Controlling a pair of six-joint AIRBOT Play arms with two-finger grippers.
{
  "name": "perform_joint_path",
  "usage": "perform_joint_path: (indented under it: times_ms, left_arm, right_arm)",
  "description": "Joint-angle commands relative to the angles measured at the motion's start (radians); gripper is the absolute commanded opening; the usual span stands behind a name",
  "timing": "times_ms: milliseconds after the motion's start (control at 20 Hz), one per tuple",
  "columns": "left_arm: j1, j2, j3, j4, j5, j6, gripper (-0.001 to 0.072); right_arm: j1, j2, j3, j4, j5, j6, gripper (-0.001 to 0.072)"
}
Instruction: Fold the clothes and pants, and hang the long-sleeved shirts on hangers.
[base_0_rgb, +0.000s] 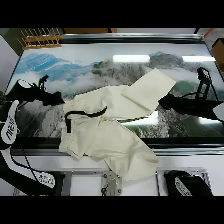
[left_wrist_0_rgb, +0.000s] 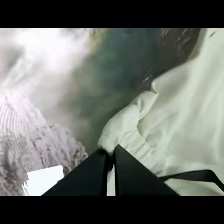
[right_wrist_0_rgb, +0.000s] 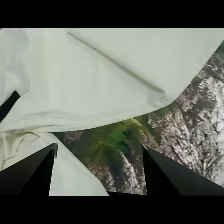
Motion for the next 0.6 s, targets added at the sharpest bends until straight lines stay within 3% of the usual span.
perform_joint_path:
  times_ms: [0,150,300,450,550]
  left_arm:
    - [0.027,0.025,0.098,0.0,-0.034,-0.016,0.0016]
    - [0.027,0.025,0.111,0.004,-0.051,-0.015,0.0016]
    - [0.027,0.025,0.11,0.087,-0.058,-0.018,0.0016]
    - [0.027,0.025,0.11,0.104,-0.074,-0.021,0.0016]
    - [0.026,0.025,0.11,0.104,-0.074,-0.021,0.0016]
  right_arm:
    - [0.0,-0.1,0.041,-0.111,-0.005,-0.022,0.0573]
    - [-0.027,-0.245,0.108,-0.185,-0.087,-0.002,0.0574]
    - [-0.178,-0.406,0.164,-0.157,-0.164,0.097,0.0586]
    - [-0.338,-0.567,0.195,0.029,-0.24,0.1,0.0586]
    - [-0.387,-0.67,0.218,0.155,-0.311,0.033,0.0585]
